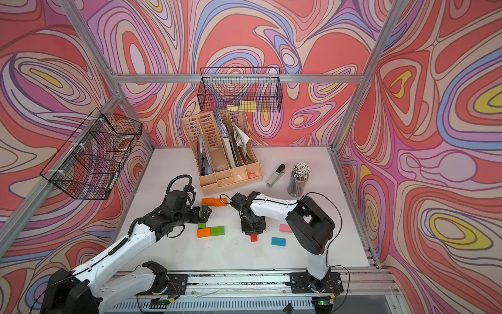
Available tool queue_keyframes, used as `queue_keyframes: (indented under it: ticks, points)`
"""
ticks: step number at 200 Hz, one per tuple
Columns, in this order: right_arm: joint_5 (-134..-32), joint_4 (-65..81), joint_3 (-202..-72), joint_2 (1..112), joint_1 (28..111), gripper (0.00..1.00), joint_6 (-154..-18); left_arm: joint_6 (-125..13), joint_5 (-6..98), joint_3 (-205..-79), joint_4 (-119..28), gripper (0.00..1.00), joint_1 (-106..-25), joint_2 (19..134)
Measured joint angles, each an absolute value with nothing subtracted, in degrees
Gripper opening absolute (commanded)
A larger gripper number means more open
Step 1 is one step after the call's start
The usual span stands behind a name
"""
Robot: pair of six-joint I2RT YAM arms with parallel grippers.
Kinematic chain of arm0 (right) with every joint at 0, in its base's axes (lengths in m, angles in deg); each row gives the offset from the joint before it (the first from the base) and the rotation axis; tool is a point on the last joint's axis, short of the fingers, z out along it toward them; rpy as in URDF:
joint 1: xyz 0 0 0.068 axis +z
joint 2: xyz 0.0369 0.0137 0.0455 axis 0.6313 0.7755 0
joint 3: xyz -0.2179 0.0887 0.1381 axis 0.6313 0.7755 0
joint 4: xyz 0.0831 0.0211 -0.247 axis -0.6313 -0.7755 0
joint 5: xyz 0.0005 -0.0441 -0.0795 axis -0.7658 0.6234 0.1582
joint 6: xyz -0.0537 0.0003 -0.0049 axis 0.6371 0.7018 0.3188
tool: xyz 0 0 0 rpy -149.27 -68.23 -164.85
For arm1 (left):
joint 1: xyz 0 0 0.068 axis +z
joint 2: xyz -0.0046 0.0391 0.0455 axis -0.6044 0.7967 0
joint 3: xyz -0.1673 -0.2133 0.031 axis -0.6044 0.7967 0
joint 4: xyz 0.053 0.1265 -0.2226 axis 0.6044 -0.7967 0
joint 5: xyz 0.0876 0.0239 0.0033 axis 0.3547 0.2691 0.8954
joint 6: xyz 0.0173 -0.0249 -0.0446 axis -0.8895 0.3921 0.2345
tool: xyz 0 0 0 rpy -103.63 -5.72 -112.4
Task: Assemble the letter c with building blocks
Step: Assemble the building block at the center of the board.
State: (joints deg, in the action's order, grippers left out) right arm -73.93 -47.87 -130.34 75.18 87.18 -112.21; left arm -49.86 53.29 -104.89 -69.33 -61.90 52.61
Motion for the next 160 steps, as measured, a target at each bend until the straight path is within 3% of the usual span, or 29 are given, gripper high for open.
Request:
queue_keyframes:
  ticks: [112,160]
  points:
    - [-72.4,-47.2,-133.2,77.1,84.8,0.37,-109.5,-49.9,53.1,-104.8,-69.3,0.99,-61.9,52.6]
    - [-72.3,-46.7,-133.5,77.8,84.5,0.48,-108.9,-49.9,53.1,-104.8,-69.3,0.99,-61.9,52.6]
